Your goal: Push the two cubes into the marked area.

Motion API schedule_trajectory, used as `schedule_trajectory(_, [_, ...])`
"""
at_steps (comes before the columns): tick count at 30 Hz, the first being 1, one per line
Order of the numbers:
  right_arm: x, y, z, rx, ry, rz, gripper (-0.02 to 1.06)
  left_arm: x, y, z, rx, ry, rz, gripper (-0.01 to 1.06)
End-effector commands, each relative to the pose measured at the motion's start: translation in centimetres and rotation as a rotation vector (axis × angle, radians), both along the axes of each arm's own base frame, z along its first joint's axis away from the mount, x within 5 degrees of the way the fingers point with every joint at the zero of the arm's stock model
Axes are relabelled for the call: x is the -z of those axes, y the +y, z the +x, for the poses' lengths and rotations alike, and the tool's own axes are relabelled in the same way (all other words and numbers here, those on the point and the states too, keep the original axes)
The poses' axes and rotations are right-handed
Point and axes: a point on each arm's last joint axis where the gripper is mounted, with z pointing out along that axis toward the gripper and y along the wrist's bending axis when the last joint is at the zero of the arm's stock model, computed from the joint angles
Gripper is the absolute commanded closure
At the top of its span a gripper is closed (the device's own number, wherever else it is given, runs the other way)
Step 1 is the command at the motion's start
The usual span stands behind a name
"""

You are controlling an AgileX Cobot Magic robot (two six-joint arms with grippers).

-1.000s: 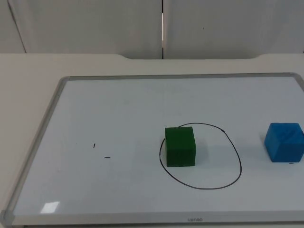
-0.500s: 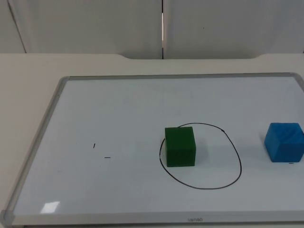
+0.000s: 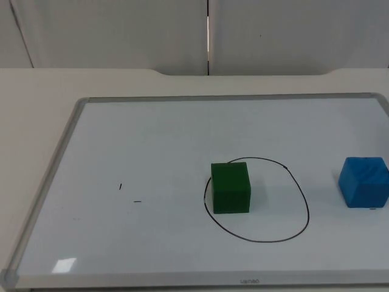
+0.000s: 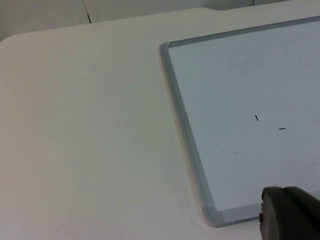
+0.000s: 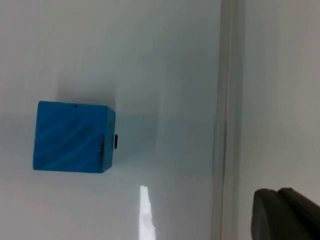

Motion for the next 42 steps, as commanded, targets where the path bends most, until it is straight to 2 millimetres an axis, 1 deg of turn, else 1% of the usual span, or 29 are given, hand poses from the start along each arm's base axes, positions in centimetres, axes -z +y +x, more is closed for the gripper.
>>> schedule_trajectory(1, [2.5, 0.2, 1.5, 0.009, 0.04, 0.007, 1.05, 0.0, 0.0, 0.0, 0.009, -0.01, -0.007, 1.05])
schedule_trajectory(2, [2.5, 0.2, 1.5, 0.009, 0.04, 0.007, 1.05, 0.0, 0.0, 0.0, 0.009, -0.01, -0.007, 1.05])
schedule_trajectory(7, [6.1, 0.8, 3.0, 0.001, 0.101, 0.013, 1.05, 0.0, 0.0, 0.0, 0.009, -0.01, -0.007, 1.05])
schedule_trajectory(8, [6.1, 0.8, 3.0, 0.001, 0.101, 0.013, 1.05, 0.0, 0.0, 0.0, 0.009, -0.01, -0.007, 1.05])
schedule_trajectory(13, [8.6, 2.8, 3.9, -0.057, 0.108, 0.018, 1.05, 0.0, 0.0, 0.0, 0.009, -0.01, -0.007, 1.05])
schedule_trajectory(14, [8.6, 2.8, 3.9, -0.057, 0.108, 0.018, 1.05, 0.0, 0.0, 0.0, 0.009, -0.01, -0.007, 1.05])
schedule_trajectory(17, [9.9, 3.8, 4.3, -0.057, 0.111, 0.032, 1.05, 0.0, 0.0, 0.0, 0.009, -0.01, -0.007, 1.05])
schedule_trajectory(18, [9.9, 3.8, 4.3, -0.057, 0.111, 0.032, 1.05, 0.0, 0.0, 0.0, 0.009, -0.01, -0.007, 1.05])
schedule_trajectory(22, [11.2, 4.0, 4.7, -0.042, 0.104, 0.047, 1.05, 0.0, 0.0, 0.0, 0.009, -0.01, -0.007, 1.05])
schedule_trajectory(23, [11.2, 4.0, 4.7, -0.042, 0.104, 0.047, 1.05, 0.0, 0.0, 0.0, 0.009, -0.01, -0.007, 1.05])
schedule_trajectory(27, [12.4, 4.1, 5.0, -0.033, 0.111, 0.054, 1.05, 0.0, 0.0, 0.0, 0.009, -0.01, -0.007, 1.05])
schedule_trajectory(37, [12.6, 4.3, 5.0, 0.007, 0.11, 0.085, 1.05, 0.0, 0.0, 0.0, 0.008, -0.01, -0.005, 1.05])
schedule_trajectory(40, [12.6, 4.6, 5.0, 0.0, 0.105, 0.089, 1.05, 0.0, 0.0, 0.0, 0.008, -0.01, -0.005, 1.05])
schedule_trajectory(42, [12.5, 5.4, 5.1, -0.017, 0.088, 0.097, 1.05, 0.0, 0.0, 0.0, 0.008, -0.01, -0.005, 1.05])
